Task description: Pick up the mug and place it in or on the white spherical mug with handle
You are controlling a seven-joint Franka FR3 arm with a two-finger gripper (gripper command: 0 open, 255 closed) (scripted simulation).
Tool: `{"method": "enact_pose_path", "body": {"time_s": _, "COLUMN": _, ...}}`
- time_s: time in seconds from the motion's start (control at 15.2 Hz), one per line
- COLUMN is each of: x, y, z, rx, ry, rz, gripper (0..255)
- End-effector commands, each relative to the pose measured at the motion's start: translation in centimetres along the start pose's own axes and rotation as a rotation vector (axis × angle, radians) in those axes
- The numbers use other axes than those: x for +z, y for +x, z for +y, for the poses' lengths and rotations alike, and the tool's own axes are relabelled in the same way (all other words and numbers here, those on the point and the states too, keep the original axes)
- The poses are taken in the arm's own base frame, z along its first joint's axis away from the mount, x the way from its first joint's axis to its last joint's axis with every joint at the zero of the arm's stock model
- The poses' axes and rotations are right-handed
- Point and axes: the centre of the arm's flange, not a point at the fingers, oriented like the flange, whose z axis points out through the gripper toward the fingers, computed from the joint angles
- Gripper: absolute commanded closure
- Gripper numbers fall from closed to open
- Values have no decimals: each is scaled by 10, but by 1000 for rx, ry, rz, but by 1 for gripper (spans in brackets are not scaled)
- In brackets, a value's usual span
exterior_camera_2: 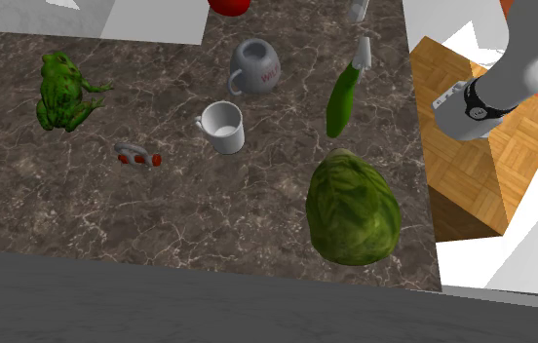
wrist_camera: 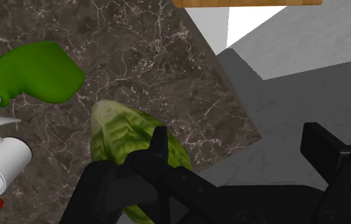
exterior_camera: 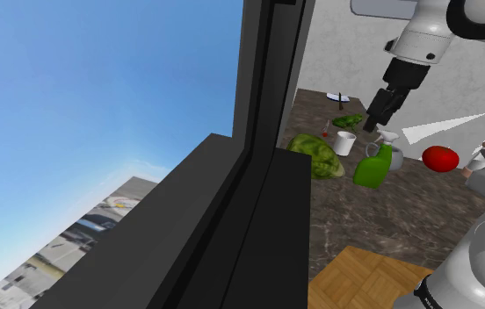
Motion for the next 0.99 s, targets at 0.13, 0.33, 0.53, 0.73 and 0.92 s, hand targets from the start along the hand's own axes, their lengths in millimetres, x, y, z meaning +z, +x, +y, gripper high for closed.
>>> {"method": "enact_pose_path", "body": {"time_s": 0.13, "x": 12, "y": 12, "z": 20, "rx": -2, "ry": -4, "rz": -5, "gripper": 0}}
{"method": "enact_pose_path", "body": {"time_s": 0.33, "x": 30, "y": 29, "z": 50, "rx": -4, "ry": -10, "rz": -13, "gripper": 0}}
{"method": "enact_pose_path", "body": {"time_s": 0.53, "x": 49, "y": 47, "z": 81, "rx": -6, "ry": -16, "rz": -21, "gripper": 0}}
{"method": "enact_pose_path", "body": {"time_s": 0.73, "x": 67, "y": 64, "z": 111, "rx": -8, "ry": -21, "rz": -29, "gripper": 0}}
{"method": "enact_pose_path", "body": {"time_s": 0.92, "x": 85, "y": 81, "z": 141, "rx": -11, "ry": -27, "rz": -36, "gripper": 0}}
